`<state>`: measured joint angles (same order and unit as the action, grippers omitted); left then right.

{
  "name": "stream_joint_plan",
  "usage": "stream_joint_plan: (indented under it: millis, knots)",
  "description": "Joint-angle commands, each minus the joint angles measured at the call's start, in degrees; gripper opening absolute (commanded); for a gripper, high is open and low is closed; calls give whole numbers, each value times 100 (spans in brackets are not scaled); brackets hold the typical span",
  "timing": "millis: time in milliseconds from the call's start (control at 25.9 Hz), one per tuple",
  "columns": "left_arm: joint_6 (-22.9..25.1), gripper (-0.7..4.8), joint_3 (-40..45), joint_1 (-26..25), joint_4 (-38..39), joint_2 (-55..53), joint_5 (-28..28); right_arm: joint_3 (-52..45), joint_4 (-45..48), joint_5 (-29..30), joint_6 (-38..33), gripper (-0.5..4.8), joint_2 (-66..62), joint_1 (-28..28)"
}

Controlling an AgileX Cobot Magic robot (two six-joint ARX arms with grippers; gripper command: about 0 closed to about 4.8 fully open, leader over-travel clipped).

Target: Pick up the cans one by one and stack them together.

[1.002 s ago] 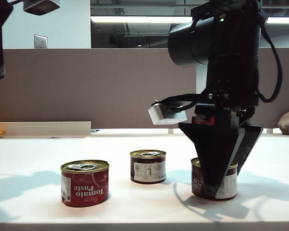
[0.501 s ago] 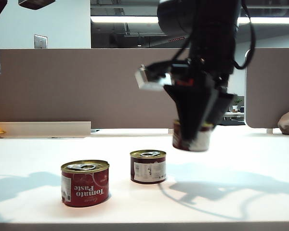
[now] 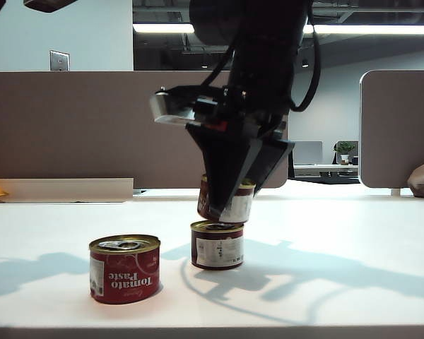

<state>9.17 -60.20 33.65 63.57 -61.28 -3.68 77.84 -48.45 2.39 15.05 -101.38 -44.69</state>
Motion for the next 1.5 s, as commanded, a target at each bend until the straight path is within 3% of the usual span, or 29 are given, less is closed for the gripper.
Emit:
stream_joint_plan:
  millis: [39,424,540,771,925,1002,1079,1272,1465,1503]
  knots:
    - [-17,-6,-4,-7,87,118,-20,57,181,22,0,259,-85,-59]
    - [-24,-6,-4,-7,125,238,-20,76,363,11,0,244,-120,-85]
    - [-24,-6,-4,-7,131,238,-20,76,304,-11,0,277,-122,-83]
    - [-57,-6,-4,-7,151,238,-20,76,68,-138,0,287,-120,-83]
    - [-85,-6,-4,-7,155,238,-17,76,68,-133,0,341,-120,-83]
    - [-85,-6,-4,-7,151,238,-20,76,70,-133,0,421,-120,-83]
    - [-87,-6,-4,-7,140,238,-17,90,70,-140,0,463,-120,-83]
    - [-225,1,-4,-4,-68,236,4,529,-238,-120,-140,464,-120,-85]
    - [-254,86,-2,-4,-417,227,326,1051,-1023,-116,-308,453,-118,-85]
    - [-251,86,-2,-4,-553,197,503,1239,-1392,-59,-367,306,-118,-85]
